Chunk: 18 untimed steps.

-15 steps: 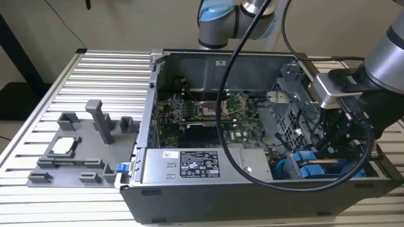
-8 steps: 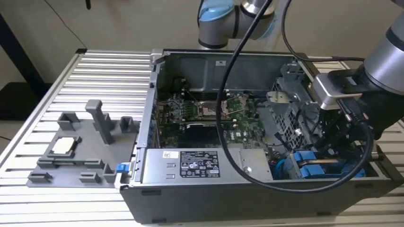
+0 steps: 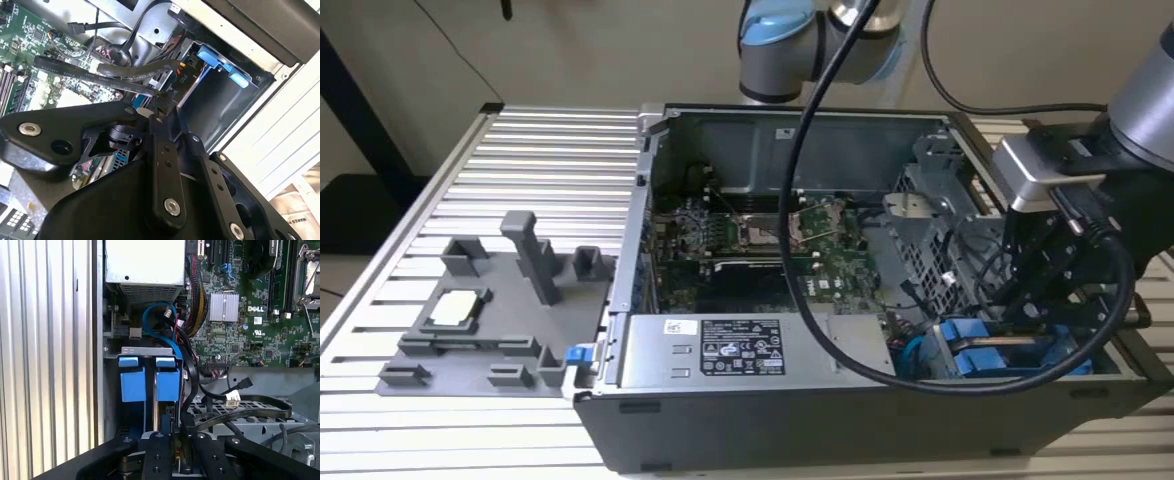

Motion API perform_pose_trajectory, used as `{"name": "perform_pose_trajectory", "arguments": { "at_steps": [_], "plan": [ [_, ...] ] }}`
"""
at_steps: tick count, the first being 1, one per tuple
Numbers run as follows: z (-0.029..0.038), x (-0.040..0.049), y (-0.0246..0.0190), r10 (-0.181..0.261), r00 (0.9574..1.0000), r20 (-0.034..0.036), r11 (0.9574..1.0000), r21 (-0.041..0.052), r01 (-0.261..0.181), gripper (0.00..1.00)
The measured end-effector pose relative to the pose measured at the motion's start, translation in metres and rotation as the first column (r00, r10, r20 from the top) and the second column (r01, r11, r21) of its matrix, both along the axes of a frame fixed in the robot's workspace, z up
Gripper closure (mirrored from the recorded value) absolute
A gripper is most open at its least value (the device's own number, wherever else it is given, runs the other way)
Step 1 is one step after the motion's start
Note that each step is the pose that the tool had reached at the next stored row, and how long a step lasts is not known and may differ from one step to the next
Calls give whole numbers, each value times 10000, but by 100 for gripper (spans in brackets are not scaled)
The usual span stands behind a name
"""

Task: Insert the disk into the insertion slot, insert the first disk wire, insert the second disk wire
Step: 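Insert the second disk wire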

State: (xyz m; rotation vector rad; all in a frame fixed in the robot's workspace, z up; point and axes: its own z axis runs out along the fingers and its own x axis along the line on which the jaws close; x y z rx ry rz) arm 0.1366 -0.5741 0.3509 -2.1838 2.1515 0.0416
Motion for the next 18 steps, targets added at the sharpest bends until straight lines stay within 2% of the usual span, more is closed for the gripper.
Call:
{"name": "perform_pose_trajectory", "arguments": {
  "at_steps": [7, 8, 12, 16, 18],
  "plan": [
    [0, 0, -1, 0, 10000, 0, 10000, 0, 0, 78],
    [0, 0, -1, 0, 10000, 0, 10000, -1, 0, 84],
    [0, 0, -1, 0, 10000, 0, 10000, -2, 0, 84],
    [-11, -8, -1, 1, 10000, 15, 10000, -2, -1, 84],
    [-22, -28, -1, 1, 10000, 61, 10000, -13, -1, 84]
  ]
}}
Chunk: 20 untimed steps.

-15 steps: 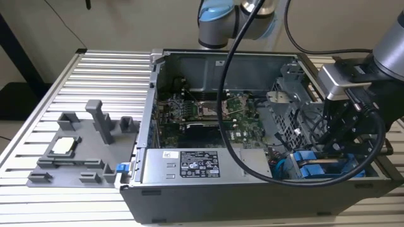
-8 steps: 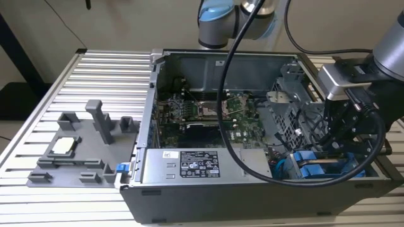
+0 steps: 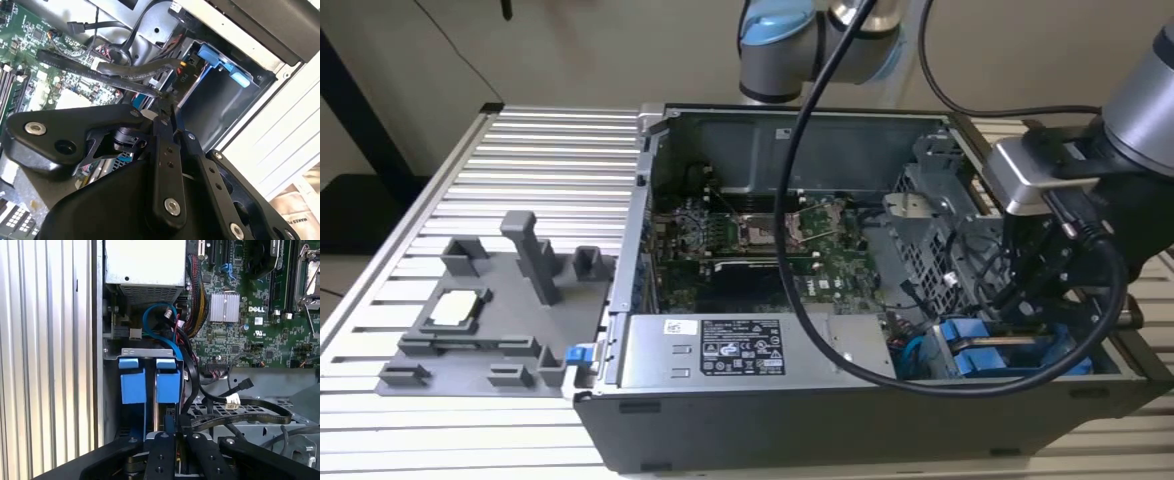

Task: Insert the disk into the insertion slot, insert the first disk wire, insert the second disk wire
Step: 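Insert the second disk wire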

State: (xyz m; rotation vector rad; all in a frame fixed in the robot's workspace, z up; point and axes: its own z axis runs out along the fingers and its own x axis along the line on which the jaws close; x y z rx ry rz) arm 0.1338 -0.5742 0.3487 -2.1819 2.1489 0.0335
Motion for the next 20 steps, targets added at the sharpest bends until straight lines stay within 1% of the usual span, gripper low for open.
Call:
{"name": "perform_pose_trajectory", "arguments": {
  "at_steps": [1, 2, 3, 5, 6, 7, 9, 12, 18, 20],
  "plan": [
    [-7, -11, 0, 0, 10000, 70, 10000, -5, 0, 84],
    [-13, -17, 0, 0, 9999, 160, 10000, -5, 1, 84],
    [-19, -23, 0, -1, 9996, 266, 10000, -7, 1, 84],
    [-33, -37, 0, -2, 9990, 445, 10000, -19, 3, 84],
    [-39, -43, -1, -2, 9987, 504, 10000, -25, 3, 84],
    [-44, -48, -1, -2, 9985, 540, 10000, -28, 3, 84],
    [-53, -53, 0, 0, 9983, 580, 10000, -29, 2, 84],
    [-61, -63, 0, 1, 9982, 604, 10000, -31, 1, 84],
    [-88, -98, 0, 5, 9980, 632, 10000, -99, 2, 84],
    [-96, -101, 1, 6, 9980, 635, 9999, -104, 1, 84]
  ]
}}
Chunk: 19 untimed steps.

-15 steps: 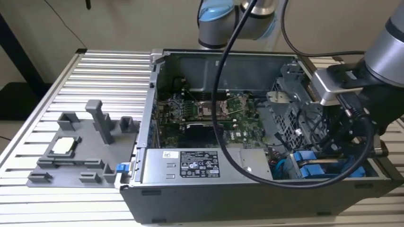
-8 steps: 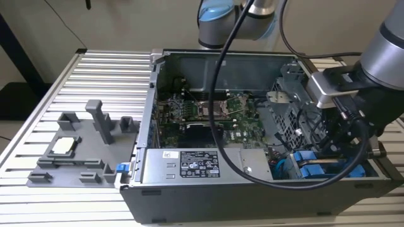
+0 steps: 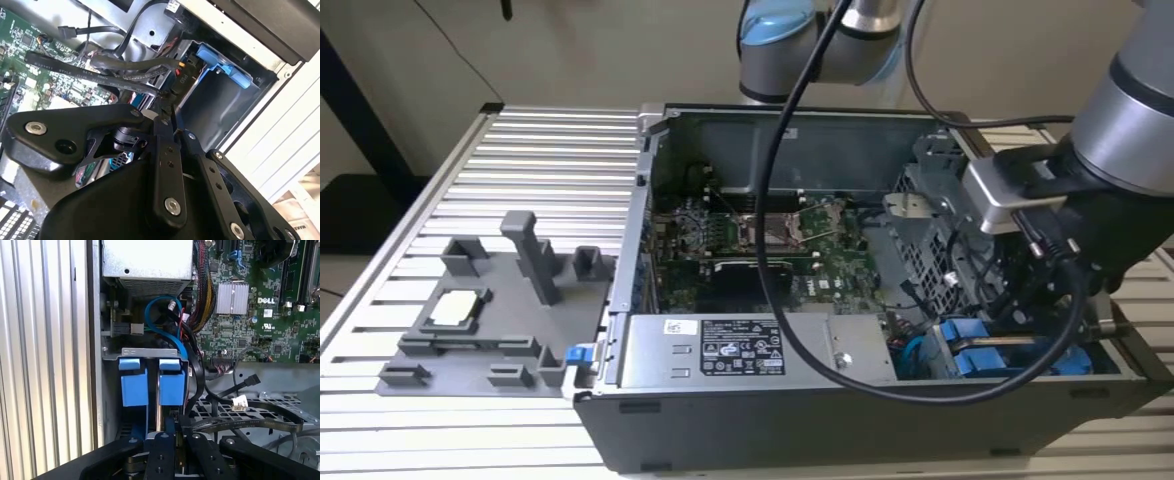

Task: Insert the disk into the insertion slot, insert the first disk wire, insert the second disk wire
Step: 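Insert the second disk wire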

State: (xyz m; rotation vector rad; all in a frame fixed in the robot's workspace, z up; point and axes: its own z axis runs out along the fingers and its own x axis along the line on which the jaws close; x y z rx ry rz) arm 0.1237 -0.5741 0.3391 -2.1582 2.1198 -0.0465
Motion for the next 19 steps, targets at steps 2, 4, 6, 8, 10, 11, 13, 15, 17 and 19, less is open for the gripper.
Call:
{"name": "perform_pose_trajectory", "arguments": {
  "at_steps": [2, 4, 6, 8, 10, 11, 13, 15, 17, 19],
  "plan": [
    [-15, -1, -1, 0, 10000, 3, 10000, -1, 0, 84],
    [-30, -1, -1, -1, 10000, 4, 10000, -9, 1, 84],
    [-38, 0, -1, -3, 10000, 2, 10000, -6, 3, 84],
    [-43, 1, -1, -3, 10000, 2, 10000, 1, 3, 84],
    [-43, 1, 0, -1, 10000, 2, 10000, 2, 1, 84],
    [-43, 1, 0, -1, 10000, 3, 10000, 3, 1, 84],
    [-45, 2, 1, -1, 10000, 2, 10000, 13, 1, 84],
    [-49, 2, -1, -1, 10000, 2, 10000, 14, 1, 83],
    [-44, 2, -5, -1, 10000, 2, 10000, 5, 1, 76],
    [-42, 1, -16, -1, 10000, 0, 10000, 6, 1, 76]
  ]
}}
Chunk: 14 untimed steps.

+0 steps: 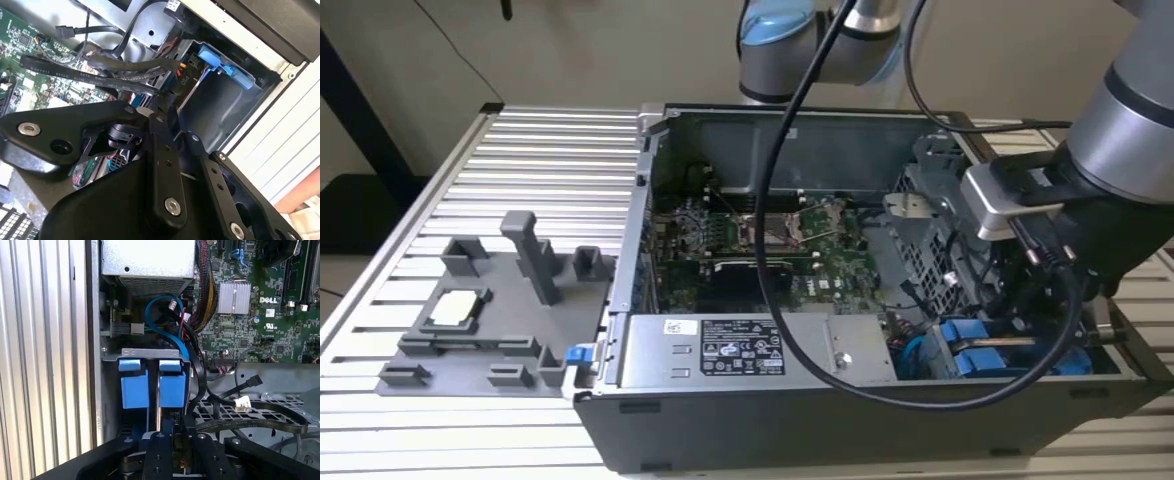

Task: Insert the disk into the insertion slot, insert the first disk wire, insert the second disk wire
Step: 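Insert the second disk wire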

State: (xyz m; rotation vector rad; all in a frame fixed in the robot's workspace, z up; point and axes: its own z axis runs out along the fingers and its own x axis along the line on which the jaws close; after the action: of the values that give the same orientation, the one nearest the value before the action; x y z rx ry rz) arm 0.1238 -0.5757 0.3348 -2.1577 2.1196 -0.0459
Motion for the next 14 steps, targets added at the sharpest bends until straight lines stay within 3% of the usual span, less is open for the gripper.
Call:
{"name": "perform_pose_trajectory", "arguments": {
  "at_steps": [8, 14],
  "plan": [
    [99, 0, -12, 0, 10000, -43, 10000, 22, 0, 76],
    [353, 0, -12, 0, 10000, -51, 10000, 25, 0, 76]
  ]
}}
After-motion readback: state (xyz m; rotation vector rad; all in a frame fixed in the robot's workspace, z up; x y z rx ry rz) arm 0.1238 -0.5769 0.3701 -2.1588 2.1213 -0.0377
